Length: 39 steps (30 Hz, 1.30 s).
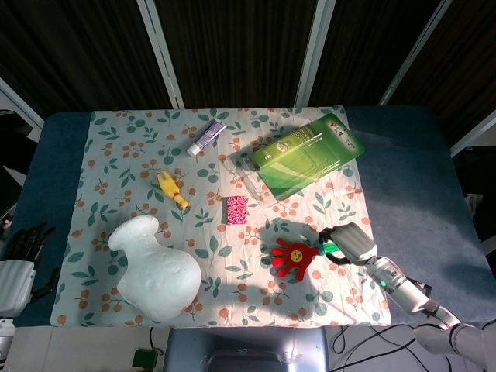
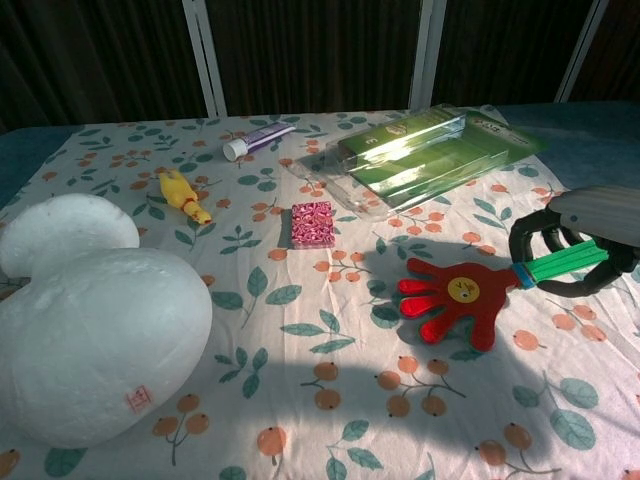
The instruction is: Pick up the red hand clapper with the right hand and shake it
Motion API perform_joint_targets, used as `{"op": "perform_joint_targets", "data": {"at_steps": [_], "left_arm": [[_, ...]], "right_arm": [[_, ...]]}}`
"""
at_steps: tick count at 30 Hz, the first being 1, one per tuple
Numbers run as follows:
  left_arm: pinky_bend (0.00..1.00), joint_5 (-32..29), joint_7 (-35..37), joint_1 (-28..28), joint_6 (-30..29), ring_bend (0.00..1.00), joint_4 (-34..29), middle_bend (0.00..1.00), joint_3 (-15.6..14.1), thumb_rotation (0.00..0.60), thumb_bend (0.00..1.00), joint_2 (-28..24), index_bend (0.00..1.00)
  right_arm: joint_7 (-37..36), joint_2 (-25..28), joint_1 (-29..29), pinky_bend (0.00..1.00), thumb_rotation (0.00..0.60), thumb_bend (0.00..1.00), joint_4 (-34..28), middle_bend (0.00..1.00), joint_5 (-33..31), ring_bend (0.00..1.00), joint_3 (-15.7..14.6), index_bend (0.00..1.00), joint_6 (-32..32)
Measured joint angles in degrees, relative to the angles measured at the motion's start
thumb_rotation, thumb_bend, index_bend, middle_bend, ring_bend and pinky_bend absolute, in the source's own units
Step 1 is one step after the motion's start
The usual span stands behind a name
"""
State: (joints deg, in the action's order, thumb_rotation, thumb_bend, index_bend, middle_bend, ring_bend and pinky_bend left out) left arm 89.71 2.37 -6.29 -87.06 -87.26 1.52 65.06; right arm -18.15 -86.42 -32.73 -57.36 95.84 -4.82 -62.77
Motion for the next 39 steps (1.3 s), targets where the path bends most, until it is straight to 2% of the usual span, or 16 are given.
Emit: {"op": "perform_joint_targets", "data": {"at_steps": [4, 9, 11, 18, 21, 23, 34, 39], "left_arm": [[0.06, 0.04, 0.1, 0.05, -0.12, 0.0, 0.05, 0.0, 0.02, 0.6, 0.43, -0.02, 0.0], [0.06, 0.02, 0.17, -0.02, 0.01, 0.0, 0.04, 0.0, 0.04, 0.6, 0.43, -0.08, 0.0], [0.06, 0.03, 0.19, 0.01, 0.02, 0.0, 0.02, 0.0, 0.0, 0.6, 0.43, -0.1, 0.0], [0.07, -0.08, 0.22, 0.0, 0.17, 0.0, -0.05, 0.0, 0.0, 0.6, 0.43, -0.22, 0.0], [0.07, -0.21, 0.29, 0.04, 0.22, 0.0, -0.08, 0.0, -0.01, 0.6, 0.43, -0.31, 0.0], [0.07, -0.22, 0.3, 0.05, 0.24, 0.0, -0.16, 0.0, -0.01, 0.6, 0.43, -0.37, 0.0], [0.07, -0.2, 0.3, 0.14, 0.11, 0.0, -0.35, 0.0, 0.01, 0.6, 0.43, -0.49, 0.0], [0.07, -0.04, 0.24, 0.16, 0.1, 0.0, -0.52, 0.0, -0.08, 0.6, 0.44, -0.55, 0.0]], "right_arm": [[0.0, 0.0, -0.08, 0.86, 0.6, 0.66, -0.11, 0.66, -0.3, 0.73, 0.23, 0.82, 0.0], [0.24, 0.01, -0.3, 0.98, 0.6, 0.66, -0.43, 0.76, -0.77, 0.86, 0.33, 0.87, 1.02], [0.19, 0.01, -0.46, 1.0, 0.6, 0.67, -0.62, 0.79, -1.21, 0.89, 0.29, 0.88, 2.11], [-0.89, -0.36, -0.92, 1.0, 0.6, 0.66, -0.78, 0.83, -2.53, 0.96, 0.41, 0.89, 4.34], [-2.41, -0.59, -0.86, 1.0, 0.6, 0.6, -0.73, 0.84, -3.2, 0.98, 0.86, 0.88, 4.48], [-4.5, -0.88, -0.61, 1.0, 0.6, 0.56, -0.63, 0.85, -3.97, 0.99, 1.45, 0.88, 4.14], [-14.12, -3.28, 0.15, 1.0, 0.6, 0.54, 2.3, 0.87, -5.65, 1.0, 2.46, 0.86, 4.03], [-22.82, -4.44, 0.94, 1.0, 0.6, 0.54, 2.9, 0.87, -5.44, 1.0, 2.88, 0.83, 1.4]]}}
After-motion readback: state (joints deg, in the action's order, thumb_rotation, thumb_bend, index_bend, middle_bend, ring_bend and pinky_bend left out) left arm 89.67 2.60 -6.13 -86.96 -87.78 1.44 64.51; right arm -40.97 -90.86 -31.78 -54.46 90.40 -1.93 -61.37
